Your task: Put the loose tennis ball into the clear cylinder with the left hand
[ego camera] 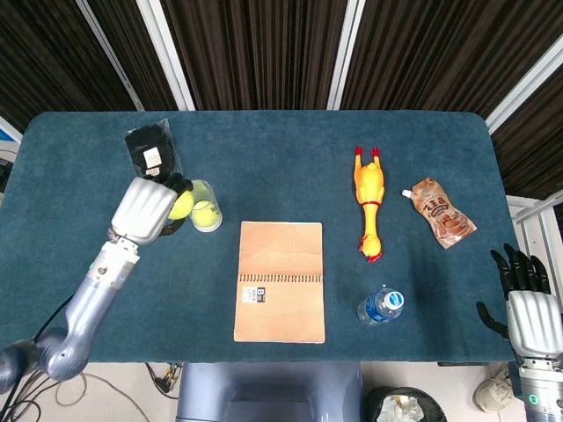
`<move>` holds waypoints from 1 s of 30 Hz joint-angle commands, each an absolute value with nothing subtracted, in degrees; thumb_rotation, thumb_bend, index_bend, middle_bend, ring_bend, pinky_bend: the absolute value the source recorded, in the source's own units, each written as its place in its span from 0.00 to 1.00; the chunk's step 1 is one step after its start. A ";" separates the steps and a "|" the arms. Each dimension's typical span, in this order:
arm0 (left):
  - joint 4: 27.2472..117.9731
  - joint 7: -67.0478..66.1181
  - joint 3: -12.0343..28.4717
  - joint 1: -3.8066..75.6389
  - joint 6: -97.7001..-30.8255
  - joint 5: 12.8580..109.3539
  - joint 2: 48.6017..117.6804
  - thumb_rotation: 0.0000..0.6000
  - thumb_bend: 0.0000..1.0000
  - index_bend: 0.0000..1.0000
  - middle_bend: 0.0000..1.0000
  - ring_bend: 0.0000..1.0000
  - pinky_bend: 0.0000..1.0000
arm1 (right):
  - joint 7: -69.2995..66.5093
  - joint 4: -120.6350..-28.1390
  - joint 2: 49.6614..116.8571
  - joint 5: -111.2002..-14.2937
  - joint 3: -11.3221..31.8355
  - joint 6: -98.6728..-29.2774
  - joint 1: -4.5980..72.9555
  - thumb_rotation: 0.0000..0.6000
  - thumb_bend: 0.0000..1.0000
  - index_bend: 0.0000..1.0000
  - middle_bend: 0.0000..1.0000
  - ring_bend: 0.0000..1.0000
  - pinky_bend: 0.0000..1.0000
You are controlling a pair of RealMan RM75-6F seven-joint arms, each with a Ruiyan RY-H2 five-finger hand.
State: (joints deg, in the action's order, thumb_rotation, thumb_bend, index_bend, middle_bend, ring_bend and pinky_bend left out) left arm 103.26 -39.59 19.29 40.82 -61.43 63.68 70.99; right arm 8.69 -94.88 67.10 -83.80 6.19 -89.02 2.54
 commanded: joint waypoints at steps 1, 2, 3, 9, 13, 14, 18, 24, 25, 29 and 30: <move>101.11 -44.83 20.44 44.47 -60.64 59.62 73.35 1.00 0.31 0.41 0.50 0.44 0.58 | 8.66 -94.80 67.11 -83.65 6.28 -88.96 2.57 1.00 0.35 0.11 0.00 0.01 0.00; 100.77 -45.98 20.42 45.09 -60.73 58.79 73.82 1.00 0.31 0.41 0.50 0.44 0.58 | 8.62 -94.77 67.11 -83.63 6.29 -88.97 2.57 1.00 0.35 0.11 0.00 0.01 0.00; 100.29 -47.43 20.38 45.91 -60.95 57.61 74.52 1.00 0.30 0.41 0.50 0.44 0.58 | 8.59 -94.79 67.09 -83.69 6.23 -89.07 2.49 1.00 0.35 0.11 0.00 0.01 0.00; 97.91 -51.40 19.57 48.58 -61.43 52.35 77.28 1.00 0.30 0.40 0.50 0.43 0.58 | 8.37 -94.79 66.96 -83.72 6.35 -89.38 2.37 1.00 0.35 0.11 0.00 0.01 0.00; 96.29 -51.46 18.62 49.47 -61.73 50.39 78.38 1.00 0.30 0.40 0.50 0.43 0.58 | 8.07 -94.74 66.81 -83.52 6.48 -89.52 2.25 1.00 0.35 0.11 0.00 0.01 0.00; 95.88 -51.39 18.32 49.62 -61.80 50.25 78.55 1.00 0.30 0.40 0.50 0.43 0.58 | 8.01 -94.73 66.79 -83.49 6.52 -89.52 2.26 1.00 0.35 0.11 0.00 0.01 0.00; 94.32 -50.82 17.14 50.15 -62.00 49.60 79.08 1.00 0.25 0.40 0.50 0.43 0.58 | 7.91 -94.67 66.77 -83.38 6.57 -89.38 2.30 1.00 0.35 0.11 0.00 0.01 0.00; 93.59 -50.76 16.53 51.01 -62.43 47.73 79.26 1.00 0.08 0.33 0.35 0.31 0.53 | 8.12 -94.63 66.92 -83.39 6.49 -89.16 2.39 1.00 0.35 0.11 0.00 0.01 0.00; 93.84 -50.66 16.54 51.13 -62.57 47.53 79.19 1.00 0.07 0.32 0.29 0.27 0.49 | 8.17 -94.62 66.94 -83.39 6.48 -89.14 2.40 1.00 0.35 0.11 0.00 0.01 0.00; 94.88 -50.30 16.46 51.47 -63.35 47.38 78.65 1.00 0.06 0.28 0.18 0.17 0.40 | 8.20 -94.60 66.98 -83.33 6.49 -89.09 2.42 1.00 0.35 0.11 0.00 0.01 0.00; 95.20 -50.32 16.39 51.54 -63.52 47.32 78.43 1.00 0.06 0.27 0.17 0.16 0.39 | 8.19 -94.60 66.97 -83.34 6.49 -89.09 2.41 1.00 0.35 0.11 0.00 0.01 0.00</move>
